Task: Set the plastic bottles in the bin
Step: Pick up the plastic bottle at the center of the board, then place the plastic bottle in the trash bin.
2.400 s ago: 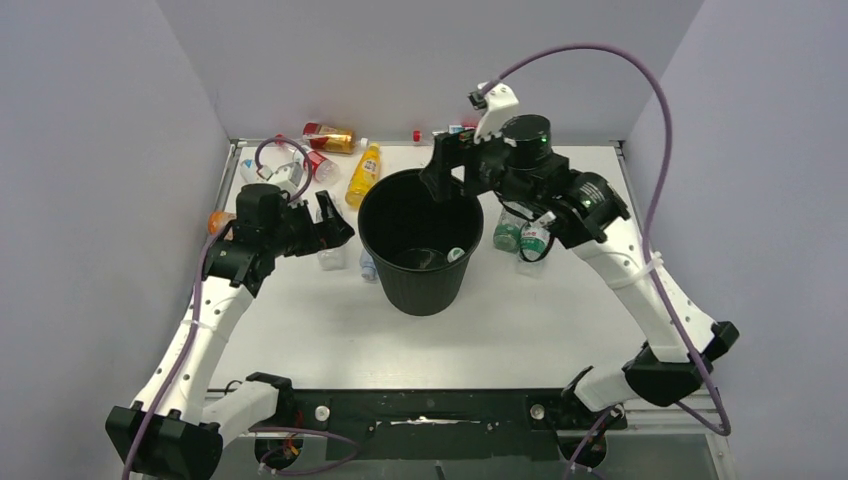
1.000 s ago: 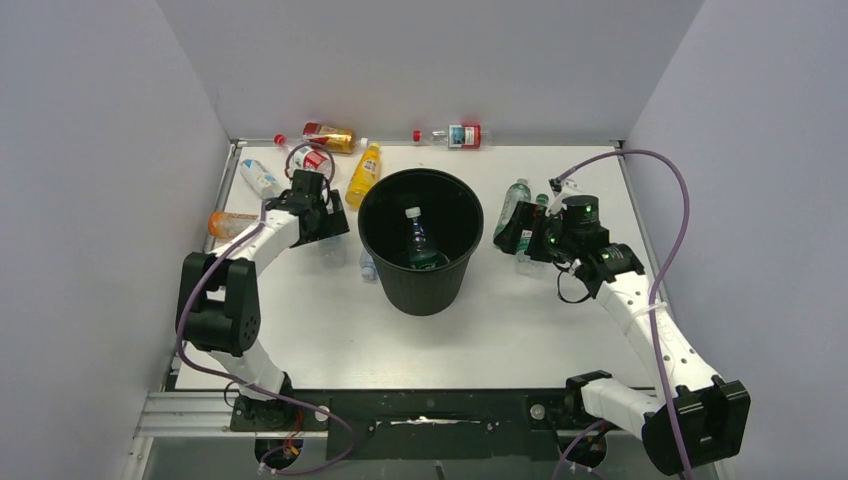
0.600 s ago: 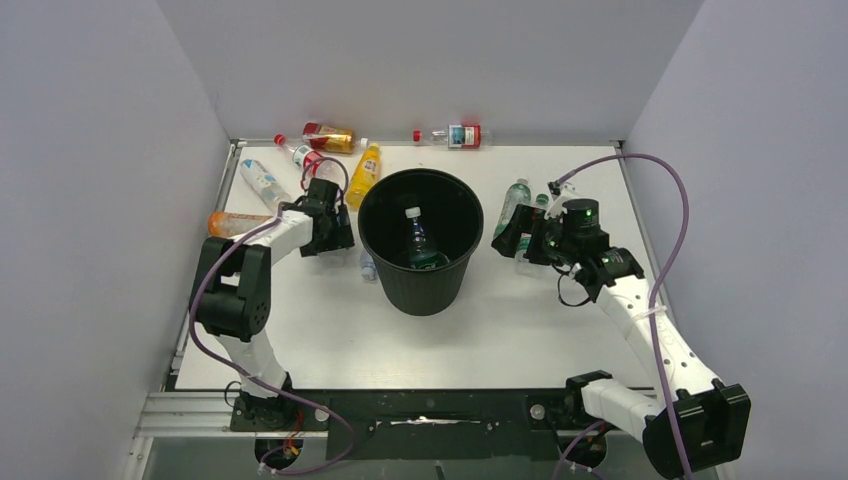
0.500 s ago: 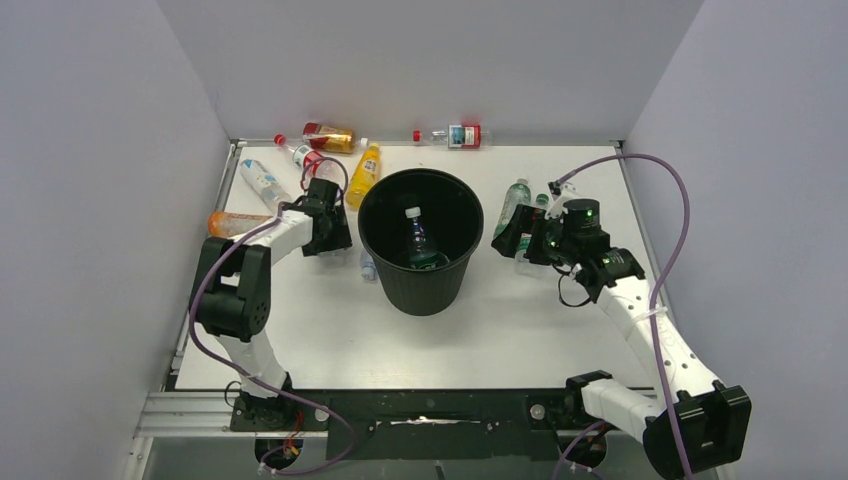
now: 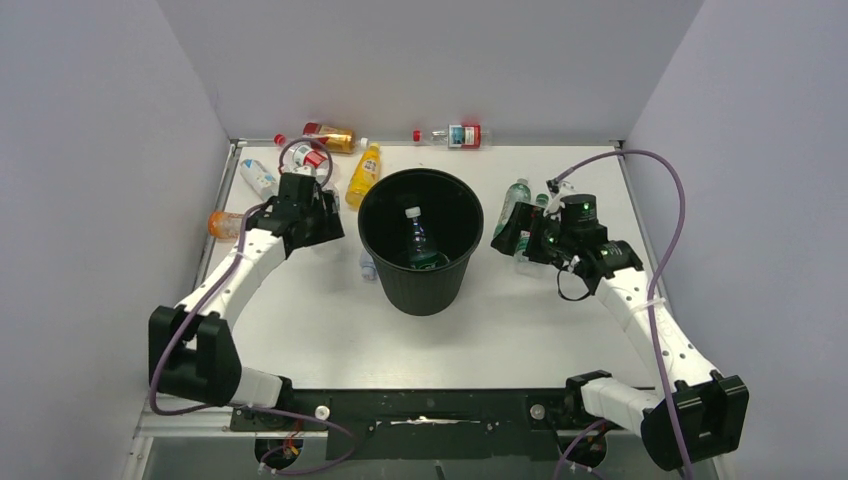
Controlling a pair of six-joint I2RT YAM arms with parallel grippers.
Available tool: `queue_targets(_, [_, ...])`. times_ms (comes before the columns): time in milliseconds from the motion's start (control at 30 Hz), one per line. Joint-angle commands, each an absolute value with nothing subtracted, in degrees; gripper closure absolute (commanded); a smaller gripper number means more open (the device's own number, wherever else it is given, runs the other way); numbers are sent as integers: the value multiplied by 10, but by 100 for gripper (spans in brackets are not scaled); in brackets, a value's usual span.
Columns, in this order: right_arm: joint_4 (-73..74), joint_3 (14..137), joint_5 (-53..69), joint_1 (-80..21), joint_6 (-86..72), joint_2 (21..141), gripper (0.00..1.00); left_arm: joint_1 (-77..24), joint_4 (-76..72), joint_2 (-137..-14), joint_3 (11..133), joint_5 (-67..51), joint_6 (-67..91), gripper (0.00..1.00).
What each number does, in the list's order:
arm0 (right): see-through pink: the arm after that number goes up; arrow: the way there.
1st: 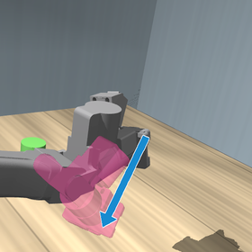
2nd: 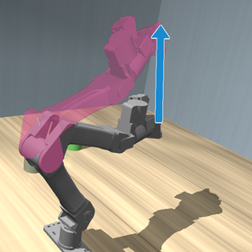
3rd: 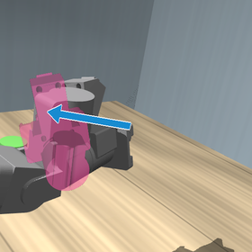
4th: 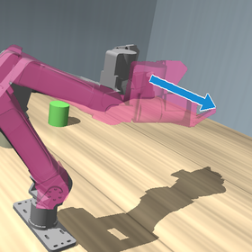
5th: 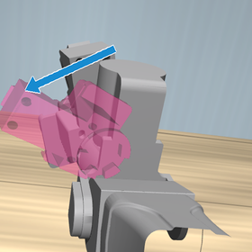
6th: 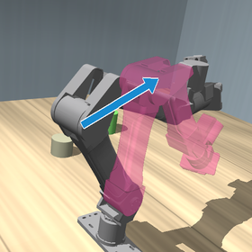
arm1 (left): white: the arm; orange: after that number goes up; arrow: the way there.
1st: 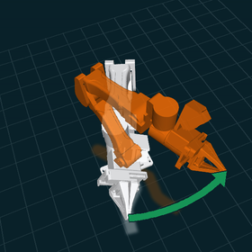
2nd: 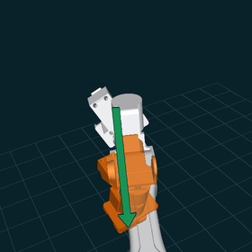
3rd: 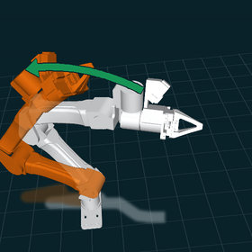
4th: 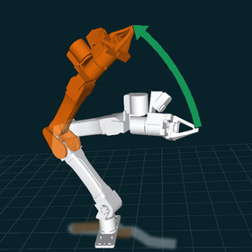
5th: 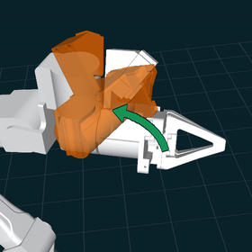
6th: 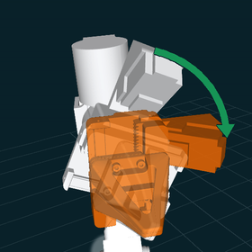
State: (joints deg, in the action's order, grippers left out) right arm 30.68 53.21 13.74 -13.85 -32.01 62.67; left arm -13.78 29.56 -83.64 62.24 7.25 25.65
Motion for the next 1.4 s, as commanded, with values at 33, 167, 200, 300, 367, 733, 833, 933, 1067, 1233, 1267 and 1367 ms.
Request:
queue_targets(33, [336, 591, 124, -138, -318, 639, 2, -135, 327, -749, 620, 20, 235, 46])
queue_targets(167, [379, 622, 125, -136, -328, 644, 2, -122, 364, -721, 634, -4, 225, 46])
queue_targets(200, [393, 628, 125, -136, -332, 643, 2, -119, 376, -714, 640, -10, 224, 46])
queue_targets(300, [430, 646, 121, -135, -339, 639, 2, -118, 403, -689, 657, -24, 226, 46])
queue_targets(367, [453, 653, 114, -134, -341, 634, 2, -118, 415, -669, 663, -32, 228, 46])
queue_targets(733, [450, 624, 74, -134, -354, 570, 2, -126, 400, -621, 709, -91, 281, 46])
queue_targets(833, [444, 622, 78, -133, -341, 566, 2, -128, 400, -622, 757, -100, 306, 46])
queue_targets(933, [435, 614, 85, -133, -328, 564, 2, -138, 413, -643, 814, -121, 321, 46])
queue_targets(1067, [419, 592, 99, -134, -323, 554, 2, -185, 452, -674, 897, -117, 350, 49])
queue_targets(1233, [424, 573, 110, -133, -316, 536, 2, -289, 460, -710, 963, -73, 387, 49])
queue_targets(1267, [424, 568, 114, -133, -316, 531, 2, -308, 456, -720, 970, -69, 392, 49])
queue_targets(1367, [431, 560, 124, -132, -313, 519, 2, -377, 443, -752, 983, -29, 394, 50])
